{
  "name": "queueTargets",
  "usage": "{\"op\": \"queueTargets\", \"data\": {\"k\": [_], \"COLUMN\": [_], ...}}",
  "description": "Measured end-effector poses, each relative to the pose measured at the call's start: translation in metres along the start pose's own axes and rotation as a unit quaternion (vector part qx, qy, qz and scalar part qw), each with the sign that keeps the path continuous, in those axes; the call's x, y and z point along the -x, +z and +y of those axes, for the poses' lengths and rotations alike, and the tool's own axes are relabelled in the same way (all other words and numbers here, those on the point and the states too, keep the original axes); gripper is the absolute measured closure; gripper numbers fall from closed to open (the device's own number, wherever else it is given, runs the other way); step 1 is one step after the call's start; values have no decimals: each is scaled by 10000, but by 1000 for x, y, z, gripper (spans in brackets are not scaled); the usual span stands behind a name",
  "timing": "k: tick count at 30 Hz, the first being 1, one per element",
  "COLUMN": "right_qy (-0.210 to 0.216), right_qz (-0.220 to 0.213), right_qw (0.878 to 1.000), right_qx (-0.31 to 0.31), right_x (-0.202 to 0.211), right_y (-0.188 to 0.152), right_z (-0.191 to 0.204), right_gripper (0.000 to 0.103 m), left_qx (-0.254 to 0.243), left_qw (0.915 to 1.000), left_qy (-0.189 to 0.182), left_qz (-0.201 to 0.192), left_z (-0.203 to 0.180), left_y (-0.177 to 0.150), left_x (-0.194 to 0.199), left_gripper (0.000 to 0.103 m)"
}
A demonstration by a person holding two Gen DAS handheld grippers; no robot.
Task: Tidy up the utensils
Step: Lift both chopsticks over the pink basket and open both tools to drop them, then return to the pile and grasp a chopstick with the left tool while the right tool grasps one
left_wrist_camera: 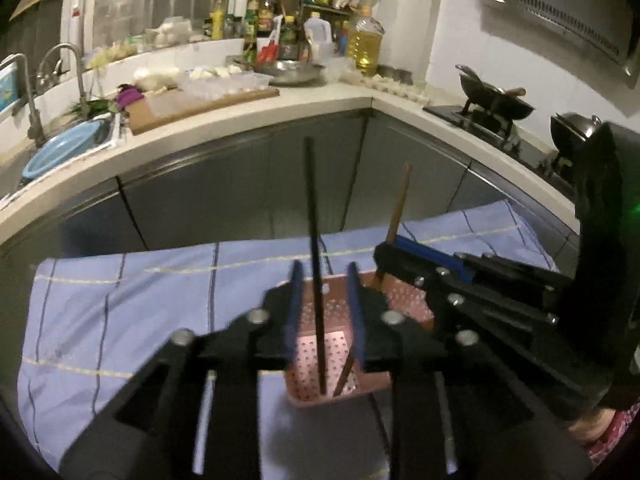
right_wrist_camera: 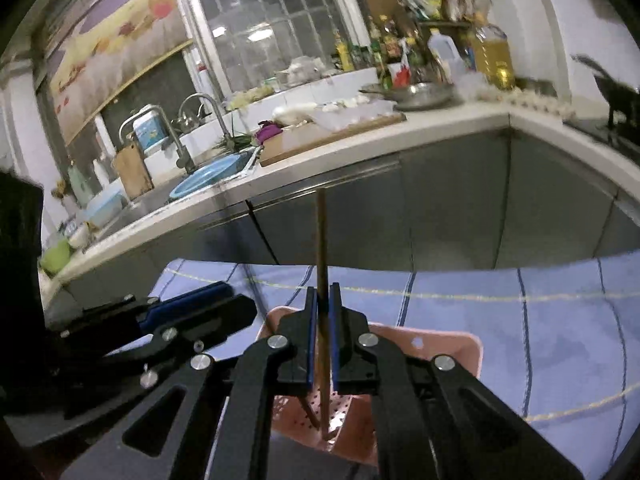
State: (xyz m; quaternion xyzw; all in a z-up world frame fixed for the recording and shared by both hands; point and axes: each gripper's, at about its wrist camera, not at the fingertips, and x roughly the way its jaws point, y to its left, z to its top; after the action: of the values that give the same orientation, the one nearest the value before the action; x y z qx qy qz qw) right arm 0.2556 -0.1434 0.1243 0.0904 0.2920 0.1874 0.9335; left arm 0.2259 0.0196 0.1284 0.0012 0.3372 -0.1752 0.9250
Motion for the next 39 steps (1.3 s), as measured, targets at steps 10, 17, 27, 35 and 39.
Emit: {"op": "queueTargets", "data": {"k": [10,17,27,35,39], "right_qy": [185,-105,-596,-1084,-942], "right_qz": [-802,-416,1272,1292,1284], "right_qw": [9963,9986,9899,9855,9871], "right_qx": [-232,-306,-190,214,146], "right_x": [94,136,105,103,104], "right_y": [-8,-109,-256,-268,-270], "right_z": [0,-18,-13,-7,-11], "right_gripper": [61,68,86,86,86], "left_qx": [347,-54,-297,-536,-503], "left_qw": [9955,9998,9878,9875,9869], "left_qy": [-114,-175,-601,-314,-314], "left_qz": [-874,14,1407,1447,1502], "left_z": [-11,-41,-88,-98,-98], "left_y": [-22,-135,-241,-248,-249], "left_x": [101,90,35,21,18], "left_gripper": [72,72,81,83,83]}}
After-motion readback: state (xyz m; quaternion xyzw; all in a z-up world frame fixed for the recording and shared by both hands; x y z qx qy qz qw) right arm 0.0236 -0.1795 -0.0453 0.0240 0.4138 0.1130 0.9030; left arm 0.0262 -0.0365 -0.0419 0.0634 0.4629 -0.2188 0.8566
